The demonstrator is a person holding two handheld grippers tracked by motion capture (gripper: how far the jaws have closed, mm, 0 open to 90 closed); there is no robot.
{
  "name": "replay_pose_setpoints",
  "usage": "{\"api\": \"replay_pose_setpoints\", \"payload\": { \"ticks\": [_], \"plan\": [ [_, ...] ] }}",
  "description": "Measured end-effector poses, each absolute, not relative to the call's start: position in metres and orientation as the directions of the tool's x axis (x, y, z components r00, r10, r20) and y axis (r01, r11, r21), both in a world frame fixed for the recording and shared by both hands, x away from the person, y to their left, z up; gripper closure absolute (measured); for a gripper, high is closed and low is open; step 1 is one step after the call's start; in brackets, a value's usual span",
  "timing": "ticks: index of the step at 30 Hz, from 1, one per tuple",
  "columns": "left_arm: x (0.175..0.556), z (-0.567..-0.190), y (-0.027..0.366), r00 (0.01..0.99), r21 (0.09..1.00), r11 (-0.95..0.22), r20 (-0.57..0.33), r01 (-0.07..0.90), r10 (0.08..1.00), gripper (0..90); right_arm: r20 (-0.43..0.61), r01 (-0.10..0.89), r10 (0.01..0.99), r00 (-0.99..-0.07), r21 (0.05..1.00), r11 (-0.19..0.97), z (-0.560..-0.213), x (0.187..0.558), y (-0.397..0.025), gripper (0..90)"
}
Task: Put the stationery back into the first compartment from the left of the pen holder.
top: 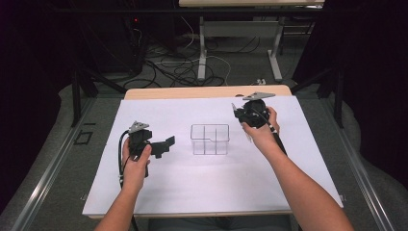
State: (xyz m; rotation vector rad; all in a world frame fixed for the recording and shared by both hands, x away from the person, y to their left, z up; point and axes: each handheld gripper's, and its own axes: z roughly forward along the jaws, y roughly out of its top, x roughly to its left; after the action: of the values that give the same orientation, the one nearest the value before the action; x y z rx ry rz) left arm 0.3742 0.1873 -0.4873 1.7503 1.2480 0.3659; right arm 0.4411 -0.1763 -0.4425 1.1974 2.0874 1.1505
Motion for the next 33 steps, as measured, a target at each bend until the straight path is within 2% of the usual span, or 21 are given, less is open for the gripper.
{"api": "replay_pose_setpoints", "payload": {
  "ticks": [13,33],
  "plan": [
    [0.374,-0.488,0.190,0.439,0.822,-0.052,-0.249,0.567,0.863,0.4,-0.021,0.328,0.812,-0.583,0.909,0.258,-0.406,0.426,-0.134,80.0],
    [0.374,-0.487,0.194,0.434,0.822,-0.050,-0.247,0.567,0.867,0.3,-0.041,0.269,0.764,-0.644,0.923,0.276,-0.395,0.425,-0.079,80.0]
  ]
}}
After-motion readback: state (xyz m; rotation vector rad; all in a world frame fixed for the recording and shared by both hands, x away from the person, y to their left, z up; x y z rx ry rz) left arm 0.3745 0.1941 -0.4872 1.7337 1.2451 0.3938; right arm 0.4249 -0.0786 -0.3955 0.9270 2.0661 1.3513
